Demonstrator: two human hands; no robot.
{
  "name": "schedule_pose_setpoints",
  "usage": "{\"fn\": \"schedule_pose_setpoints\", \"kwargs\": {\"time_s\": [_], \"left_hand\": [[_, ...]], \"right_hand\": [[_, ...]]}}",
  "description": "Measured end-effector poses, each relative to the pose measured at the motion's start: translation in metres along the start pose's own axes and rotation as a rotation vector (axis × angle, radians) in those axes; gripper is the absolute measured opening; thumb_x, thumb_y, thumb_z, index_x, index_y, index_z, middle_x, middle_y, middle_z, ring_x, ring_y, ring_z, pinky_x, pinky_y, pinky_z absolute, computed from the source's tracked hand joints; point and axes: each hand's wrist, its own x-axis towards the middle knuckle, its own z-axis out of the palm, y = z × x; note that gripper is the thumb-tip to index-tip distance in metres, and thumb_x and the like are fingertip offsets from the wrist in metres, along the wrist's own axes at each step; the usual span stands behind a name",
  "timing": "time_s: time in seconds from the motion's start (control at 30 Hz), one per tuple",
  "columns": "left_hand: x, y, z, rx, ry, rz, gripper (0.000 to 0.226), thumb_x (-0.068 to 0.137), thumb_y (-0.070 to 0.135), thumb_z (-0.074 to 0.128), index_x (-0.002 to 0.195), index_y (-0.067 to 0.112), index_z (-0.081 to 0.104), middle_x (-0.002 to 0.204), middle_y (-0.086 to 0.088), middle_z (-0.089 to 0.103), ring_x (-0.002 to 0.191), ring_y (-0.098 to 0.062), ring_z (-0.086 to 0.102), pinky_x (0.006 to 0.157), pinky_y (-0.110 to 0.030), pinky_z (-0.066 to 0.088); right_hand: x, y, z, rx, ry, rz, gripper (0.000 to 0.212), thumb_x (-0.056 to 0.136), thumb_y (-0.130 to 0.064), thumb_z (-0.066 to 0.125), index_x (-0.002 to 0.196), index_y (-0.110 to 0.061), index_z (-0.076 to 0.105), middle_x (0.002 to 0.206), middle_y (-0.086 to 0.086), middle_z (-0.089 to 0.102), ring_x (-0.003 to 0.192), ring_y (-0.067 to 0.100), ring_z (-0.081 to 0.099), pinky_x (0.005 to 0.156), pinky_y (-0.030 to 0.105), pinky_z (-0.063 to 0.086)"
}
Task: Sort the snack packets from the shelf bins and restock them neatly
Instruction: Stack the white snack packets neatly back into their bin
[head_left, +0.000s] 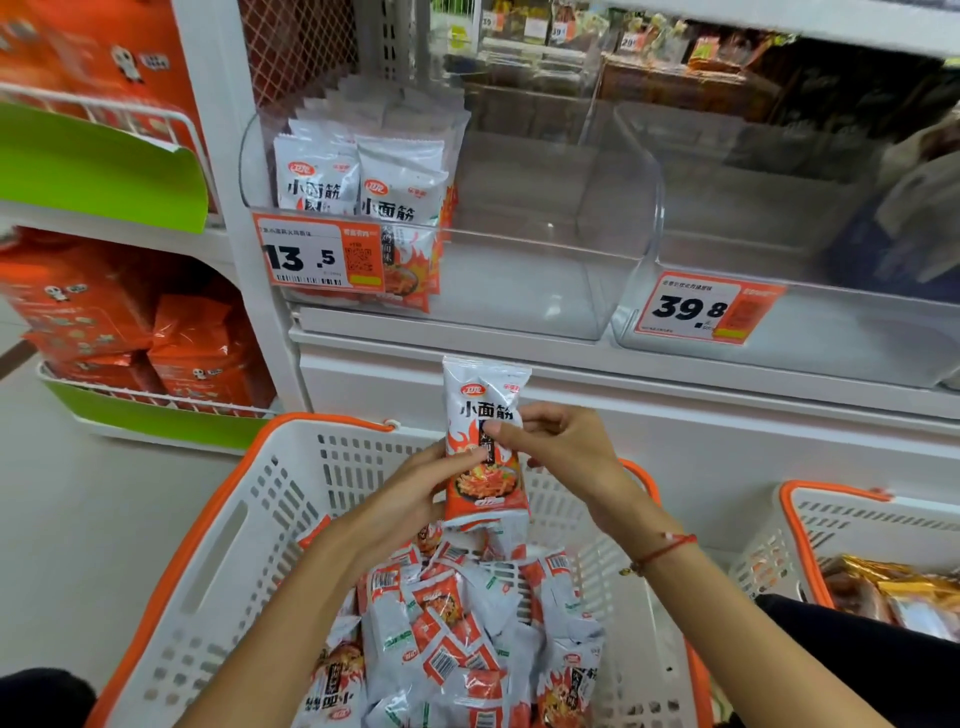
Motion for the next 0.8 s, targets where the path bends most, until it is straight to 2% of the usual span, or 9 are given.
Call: {"fn": "schedule_pose_setpoints", "kwargs": {"time_s": [0.07, 0.2, 0.27, 0.33, 0.47, 0.6, 0.63, 0.7, 0.8], "left_hand": [[-0.002, 0.013, -0.003, 0.107, -0.007, 0.027, 0.045, 0.081, 0.03, 0.064, 0.125, 0.025, 0.059, 0.116, 0.003, 0.07, 0.11, -0.013, 0.065, 0.098, -0.037, 0.047], [-0.005, 0.038, -0.001, 0.269, 0.08, 0.158, 0.045, 0.08, 0.024, 0.071, 0.122, 0.03, 0.057, 0.113, 0.011, 0.071, 0.103, -0.008, 0.067, 0.09, -0.025, 0.051], [-0.007, 0.051, 0.004, 0.274, 0.129, 0.262, 0.045, 0.08, 0.023, 0.071, 0.123, 0.03, 0.056, 0.114, 0.013, 0.07, 0.104, -0.004, 0.066, 0.085, -0.018, 0.052], [-0.012, 0.066, 0.009, 0.272, 0.153, 0.378, 0.049, 0.074, 0.026, 0.071, 0.121, 0.027, 0.057, 0.112, 0.015, 0.07, 0.106, -0.002, 0.064, 0.082, -0.013, 0.05], [-0.018, 0.106, 0.015, 0.284, 0.155, 0.593, 0.042, 0.073, 0.02, 0.08, 0.111, 0.025, 0.063, 0.106, 0.015, 0.072, 0.104, -0.003, 0.065, 0.083, -0.016, 0.05], [-0.009, 0.146, 0.002, 0.353, 0.187, 0.808, 0.045, 0.068, 0.029, 0.069, 0.112, 0.036, 0.068, 0.113, 0.008, 0.068, 0.106, -0.008, 0.061, 0.094, -0.038, 0.05], [-0.004, 0.155, -0.002, 0.361, 0.218, 0.857, 0.05, 0.07, 0.028, 0.063, 0.12, 0.037, 0.063, 0.122, 0.013, 0.064, 0.109, -0.002, 0.058, 0.096, -0.031, 0.048], [0.008, 0.172, -0.013, 0.541, 0.375, 0.971, 0.051, 0.079, 0.03, 0.051, 0.13, 0.034, 0.054, 0.138, 0.021, 0.05, 0.124, 0.007, 0.044, 0.102, -0.014, 0.036], [0.038, 0.187, -0.042, 1.18, 0.608, 0.969, 0.053, 0.091, 0.051, 0.032, 0.138, 0.033, 0.047, 0.147, 0.015, 0.04, 0.138, -0.005, 0.03, 0.112, -0.022, 0.017]], "right_hand": [[0.0, -0.015, -0.007, -0.038, -0.037, -0.007, 0.027, 0.074, -0.023, 0.082, 0.09, -0.003, 0.074, 0.086, 0.019, 0.072, 0.067, 0.012, 0.06, 0.052, 0.014, 0.043], [-0.001, -0.04, -0.012, -0.093, -0.055, -0.025, 0.025, 0.074, -0.021, 0.082, 0.094, -0.011, 0.071, 0.081, -0.002, 0.07, 0.064, 0.001, 0.063, 0.054, 0.011, 0.045], [0.003, -0.049, -0.012, -0.176, 0.047, -0.049, 0.046, 0.072, -0.028, 0.083, 0.109, -0.017, 0.06, 0.099, -0.006, 0.063, 0.083, 0.004, 0.06, 0.064, 0.012, 0.046], [0.004, -0.061, -0.012, -0.184, 0.019, -0.068, 0.062, 0.073, -0.032, 0.081, 0.125, -0.023, 0.047, 0.117, -0.008, 0.057, 0.105, 0.007, 0.057, 0.075, 0.015, 0.047], [0.006, -0.092, -0.01, -0.032, -0.23, -0.249, 0.044, 0.087, -0.024, 0.071, 0.127, -0.018, 0.054, 0.12, -0.002, 0.067, 0.113, 0.017, 0.062, 0.098, 0.041, 0.05], [0.013, -0.12, 0.004, -0.149, 0.047, -0.623, 0.037, 0.083, -0.026, 0.072, 0.116, -0.032, 0.056, 0.111, -0.021, 0.066, 0.106, 0.003, 0.06, 0.097, 0.032, 0.046], [0.015, -0.128, 0.008, -0.119, 0.098, -0.668, 0.036, 0.084, -0.025, 0.071, 0.115, -0.034, 0.055, 0.109, -0.022, 0.066, 0.104, 0.003, 0.061, 0.092, 0.032, 0.05], [0.023, -0.141, 0.01, -0.069, 0.178, -0.693, 0.034, 0.087, -0.02, 0.07, 0.116, -0.032, 0.055, 0.108, -0.017, 0.066, 0.102, 0.005, 0.063, 0.084, 0.034, 0.055], [0.047, -0.155, 0.002, -0.111, 0.243, -0.61, 0.026, 0.088, -0.015, 0.068, 0.111, -0.019, 0.057, 0.103, -0.007, 0.069, 0.094, 0.007, 0.066, 0.082, 0.033, 0.056]]}}
